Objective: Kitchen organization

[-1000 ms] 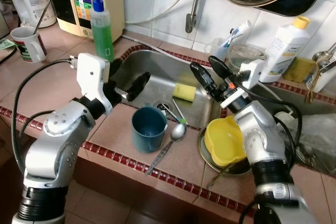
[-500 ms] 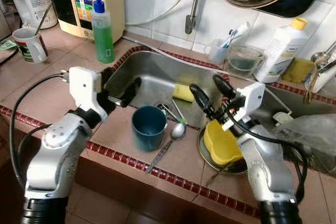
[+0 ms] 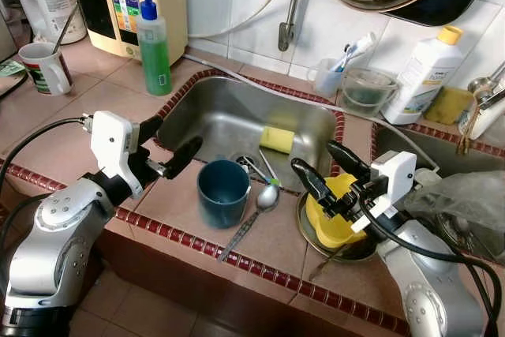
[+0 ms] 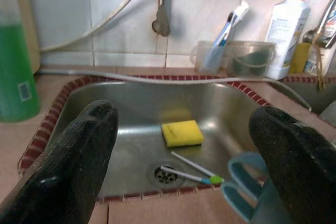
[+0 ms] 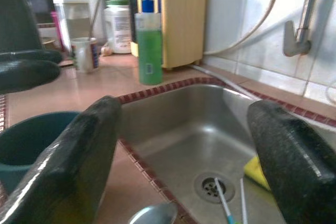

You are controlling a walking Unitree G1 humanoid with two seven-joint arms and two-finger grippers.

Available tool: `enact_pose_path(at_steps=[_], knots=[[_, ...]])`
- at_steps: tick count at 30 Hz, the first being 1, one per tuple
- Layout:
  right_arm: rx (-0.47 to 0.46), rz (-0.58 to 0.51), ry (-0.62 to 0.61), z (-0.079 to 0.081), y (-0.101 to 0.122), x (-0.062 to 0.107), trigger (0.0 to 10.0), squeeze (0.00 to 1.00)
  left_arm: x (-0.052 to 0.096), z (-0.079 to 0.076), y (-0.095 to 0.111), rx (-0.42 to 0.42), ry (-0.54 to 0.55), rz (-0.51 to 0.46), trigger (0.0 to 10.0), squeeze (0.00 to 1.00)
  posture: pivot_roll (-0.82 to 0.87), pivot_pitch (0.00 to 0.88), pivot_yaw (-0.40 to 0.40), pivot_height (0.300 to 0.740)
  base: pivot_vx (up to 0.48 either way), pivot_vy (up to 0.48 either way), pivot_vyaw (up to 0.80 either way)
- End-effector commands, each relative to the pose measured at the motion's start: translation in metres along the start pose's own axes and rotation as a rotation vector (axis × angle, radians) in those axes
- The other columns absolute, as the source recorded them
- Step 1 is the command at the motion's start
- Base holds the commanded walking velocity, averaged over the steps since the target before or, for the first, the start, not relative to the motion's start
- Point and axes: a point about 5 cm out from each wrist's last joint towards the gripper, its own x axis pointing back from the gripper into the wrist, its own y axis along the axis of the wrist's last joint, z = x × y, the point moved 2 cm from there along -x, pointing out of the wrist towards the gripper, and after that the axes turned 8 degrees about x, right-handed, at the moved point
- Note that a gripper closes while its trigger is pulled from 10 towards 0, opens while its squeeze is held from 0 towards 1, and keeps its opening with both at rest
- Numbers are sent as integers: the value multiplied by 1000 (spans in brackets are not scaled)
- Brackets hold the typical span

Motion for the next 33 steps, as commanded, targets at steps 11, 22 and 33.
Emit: enact_pose_path(at_steps=[11, 22, 33], knots=[[-26, 66, 111, 22, 4, 25, 10000, 0, 9, -5, 2, -33, 2, 11, 10000, 0, 93, 0, -74, 740, 0, 0, 0], [-121, 140, 266, 44, 2, 42, 10000, 0, 6, -4, 3, 17, -48, 122, 10000, 0, 94, 0, -75, 740, 0, 0, 0], [-123, 186, 275, 42, -2, 52, 10000, 0, 3, -30, 11, 14, -214, 260, 10000, 0, 83, 0, -67, 740, 0, 0, 0]])
